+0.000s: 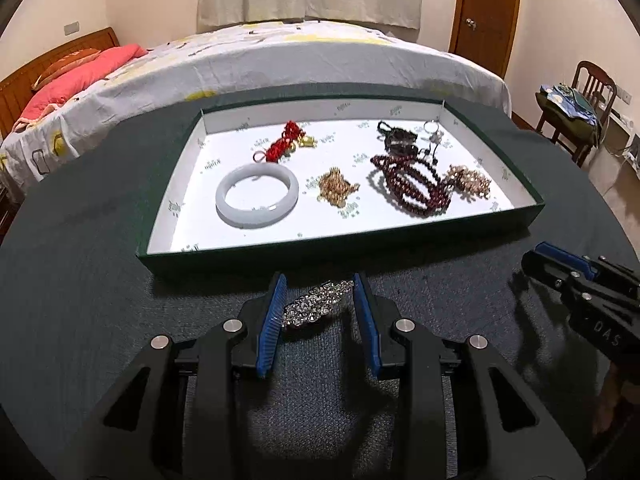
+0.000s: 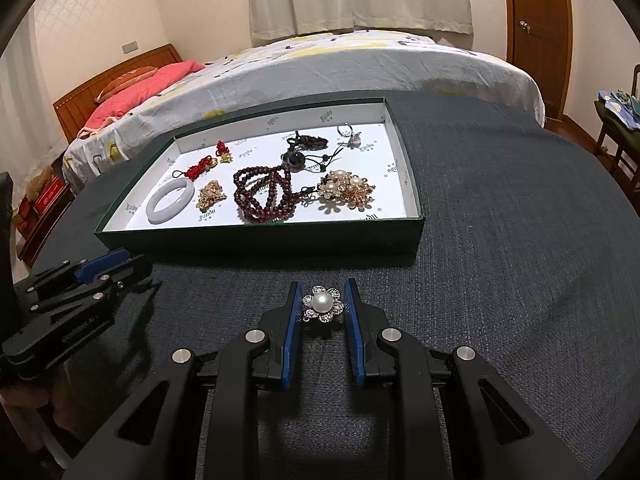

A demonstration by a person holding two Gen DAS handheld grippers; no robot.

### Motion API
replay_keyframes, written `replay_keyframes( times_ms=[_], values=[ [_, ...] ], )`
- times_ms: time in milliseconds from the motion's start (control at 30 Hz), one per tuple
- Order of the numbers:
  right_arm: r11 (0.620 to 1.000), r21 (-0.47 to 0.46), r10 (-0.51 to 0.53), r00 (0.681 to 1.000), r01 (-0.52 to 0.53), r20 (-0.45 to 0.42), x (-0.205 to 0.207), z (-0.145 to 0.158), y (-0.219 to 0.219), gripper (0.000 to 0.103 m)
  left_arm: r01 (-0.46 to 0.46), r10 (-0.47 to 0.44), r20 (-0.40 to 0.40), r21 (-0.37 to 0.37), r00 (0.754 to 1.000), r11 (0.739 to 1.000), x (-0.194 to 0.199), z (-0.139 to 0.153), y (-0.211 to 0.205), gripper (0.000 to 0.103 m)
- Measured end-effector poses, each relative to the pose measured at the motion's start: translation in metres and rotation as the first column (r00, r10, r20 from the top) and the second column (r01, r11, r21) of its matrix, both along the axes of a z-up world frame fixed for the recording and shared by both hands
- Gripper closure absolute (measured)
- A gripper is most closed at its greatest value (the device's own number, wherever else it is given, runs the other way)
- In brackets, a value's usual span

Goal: Organize jewelry
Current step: 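Carry both brooches into the box and open both tools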

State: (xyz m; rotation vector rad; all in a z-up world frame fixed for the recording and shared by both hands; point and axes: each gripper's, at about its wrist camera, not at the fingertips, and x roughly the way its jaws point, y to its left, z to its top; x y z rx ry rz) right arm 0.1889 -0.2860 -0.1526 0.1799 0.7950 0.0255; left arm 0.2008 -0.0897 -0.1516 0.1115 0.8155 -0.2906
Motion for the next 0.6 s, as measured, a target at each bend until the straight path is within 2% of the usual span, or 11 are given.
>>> replay_keyframes(
  times_ms=[300,600],
  values=[
    [1.000,-0.005,0.012,0.999,-0.012,0.039,0.000,0.018,0.004,0.081,0.000,0.001,0.042,-0.027,0.999,1.000,-0.002,0.024,0.001,0.069],
    [0.999,-0.017,0.039,0.992,-0.037,0.117,0.011,0.051,0.010,0.081,0.000,0.006,0.104,-0.056,0.995,0.998,0.005,0.053,0.002,0.069]
  ],
)
